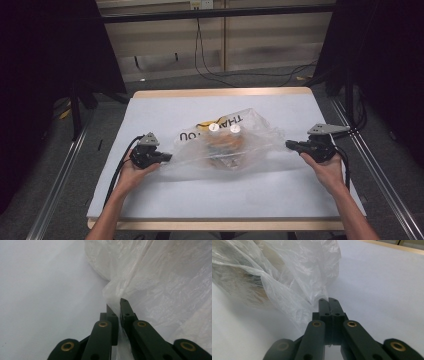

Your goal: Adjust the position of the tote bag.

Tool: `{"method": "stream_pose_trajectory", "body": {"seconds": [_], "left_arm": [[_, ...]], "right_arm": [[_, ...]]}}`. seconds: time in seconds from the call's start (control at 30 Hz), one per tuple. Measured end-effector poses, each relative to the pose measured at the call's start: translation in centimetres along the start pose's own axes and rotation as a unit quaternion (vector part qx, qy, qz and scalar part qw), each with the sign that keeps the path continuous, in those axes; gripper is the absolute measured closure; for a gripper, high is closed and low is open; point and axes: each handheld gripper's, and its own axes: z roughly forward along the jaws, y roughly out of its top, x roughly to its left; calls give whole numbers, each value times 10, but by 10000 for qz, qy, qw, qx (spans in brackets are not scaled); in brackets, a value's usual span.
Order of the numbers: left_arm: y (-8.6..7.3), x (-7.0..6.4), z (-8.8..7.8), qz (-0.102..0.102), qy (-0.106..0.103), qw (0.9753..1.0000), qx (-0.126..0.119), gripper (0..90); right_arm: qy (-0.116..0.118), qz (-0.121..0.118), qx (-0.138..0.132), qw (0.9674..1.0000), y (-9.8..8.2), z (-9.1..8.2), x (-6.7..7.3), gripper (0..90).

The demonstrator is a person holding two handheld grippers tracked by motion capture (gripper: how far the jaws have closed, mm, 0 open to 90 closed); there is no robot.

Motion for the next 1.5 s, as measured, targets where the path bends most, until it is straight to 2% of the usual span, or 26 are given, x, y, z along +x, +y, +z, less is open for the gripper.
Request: {"method": "stream_pose_trajectory", "body": {"seconds": [0.13,0.2,0.3,0.4,0.5,0.57,0.63,0.7,0.77,0.83,0.93,1.0,1.2,1.33,1.37,1.43,1.47,1.5], "left_arm": [[-1,1,3,8,21,10000,72,887],[-2,2,3,46,159,9997,173,888],[-5,5,4,-46,98,9999,135,889],[-5,6,4,-1,106,9998,166,889],[-7,7,5,-76,93,9998,146,887],[-7,8,5,-78,63,9999,133,886],[-7,8,5,-92,75,9998,144,884],[-7,7,5,-88,95,9998,122,884],[-8,8,5,-79,74,9999,130,884],[-7,7,5,-69,90,9998,138,884],[-6,4,5,14,174,9997,185,883],[-7,5,4,1,157,9997,186,883],[-8,6,4,-29,131,9997,186,872],[-9,7,4,-142,137,9998,67,764],[-10,8,4,-260,70,9996,8,735],[-10,11,2,-357,47,9993,-63,613],[-9,12,-2,-566,34,9981,-242,566],[-9,12,-2,-566,34,9981,-242,408]], "right_arm": [[-26,-61,123,9999,-2,2,-1,900],[-134,-114,165,9997,-4,2,-3,900],[-146,-7,170,9997,-7,1,-8,900],[-170,-58,294,9994,-10,5,-8,900],[-168,-62,371,9991,-12,8,-10,900],[-198,-81,464,9987,-16,11,-12,900],[-207,80,527,9984,-21,14,-17,900],[-202,1,671,9975,-23,17,-15,900],[-192,29,708,9973,-24,17,-14,900],[-213,49,761,9969,-27,18,-17,900],[-303,65,982,9947,-34,21,-22,900],[-287,163,1012,9943,-36,19,-24,900],[-342,62,993,9945,-36,19,-23,894],[-341,-6,939,9950,-37,19,-21,807],[-344,12,923,9951,-37,19,-21,779],[-280,108,734,9969,-36,17,-21,723],[-254,77,638,9976,-34,16,-20,697],[-254,77,638,9976,-34,16,-20,697]]}}
